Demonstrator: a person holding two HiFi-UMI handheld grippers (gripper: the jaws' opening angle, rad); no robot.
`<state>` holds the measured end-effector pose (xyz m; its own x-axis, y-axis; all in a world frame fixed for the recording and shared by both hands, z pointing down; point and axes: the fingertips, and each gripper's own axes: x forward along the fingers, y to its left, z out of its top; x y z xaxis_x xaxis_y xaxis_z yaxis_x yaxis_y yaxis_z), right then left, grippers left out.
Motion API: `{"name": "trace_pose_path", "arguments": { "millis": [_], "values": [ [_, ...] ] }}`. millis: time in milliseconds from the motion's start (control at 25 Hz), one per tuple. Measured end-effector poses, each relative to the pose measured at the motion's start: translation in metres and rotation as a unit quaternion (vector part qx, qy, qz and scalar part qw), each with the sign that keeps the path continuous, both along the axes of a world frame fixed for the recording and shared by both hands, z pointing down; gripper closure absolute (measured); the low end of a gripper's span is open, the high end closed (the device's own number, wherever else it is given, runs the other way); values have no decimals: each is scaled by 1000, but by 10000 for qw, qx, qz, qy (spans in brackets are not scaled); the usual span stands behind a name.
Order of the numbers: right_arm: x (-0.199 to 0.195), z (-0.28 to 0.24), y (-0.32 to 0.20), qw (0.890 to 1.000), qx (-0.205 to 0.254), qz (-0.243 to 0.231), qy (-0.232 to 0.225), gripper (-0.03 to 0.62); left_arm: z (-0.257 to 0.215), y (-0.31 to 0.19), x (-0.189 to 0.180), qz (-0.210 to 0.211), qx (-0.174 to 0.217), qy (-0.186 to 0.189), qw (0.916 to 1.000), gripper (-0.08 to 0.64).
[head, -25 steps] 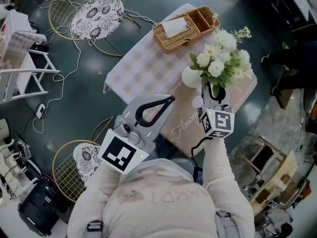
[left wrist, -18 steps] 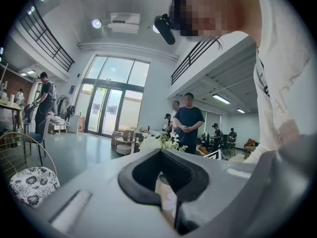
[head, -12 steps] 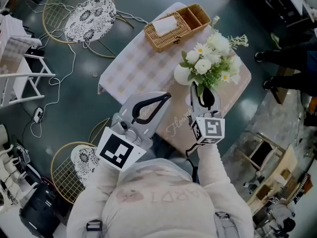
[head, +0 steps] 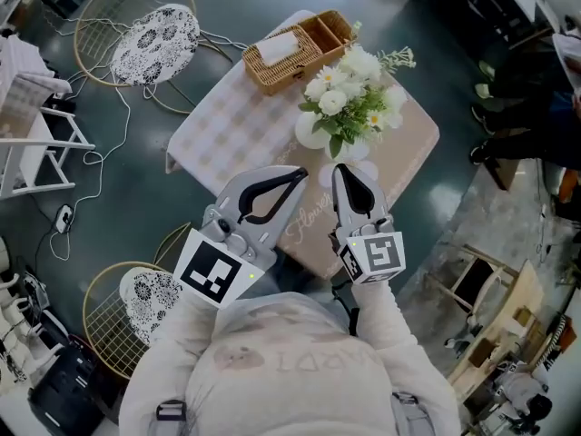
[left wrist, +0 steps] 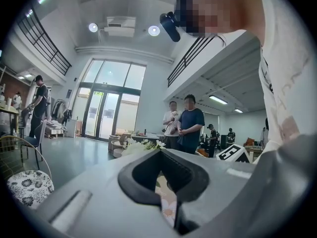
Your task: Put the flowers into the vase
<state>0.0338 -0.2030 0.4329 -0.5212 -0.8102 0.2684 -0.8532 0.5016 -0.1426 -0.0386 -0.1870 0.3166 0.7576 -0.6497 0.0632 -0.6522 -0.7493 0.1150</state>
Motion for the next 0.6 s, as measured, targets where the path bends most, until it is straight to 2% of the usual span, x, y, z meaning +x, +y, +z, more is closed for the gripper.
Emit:
{"name": "trace_pose_path", "arguments": {
  "millis": [280, 600],
  "values": [
    [20, -64, 43, 9981, 419, -409, -180, 566, -20, 36, 46, 130, 311, -115, 9994, 560],
    [49, -133, 96, 9927, 818, -763, -462, 566, -50, 82, 88, 99, 622, -219, 9978, 560]
  ]
}}
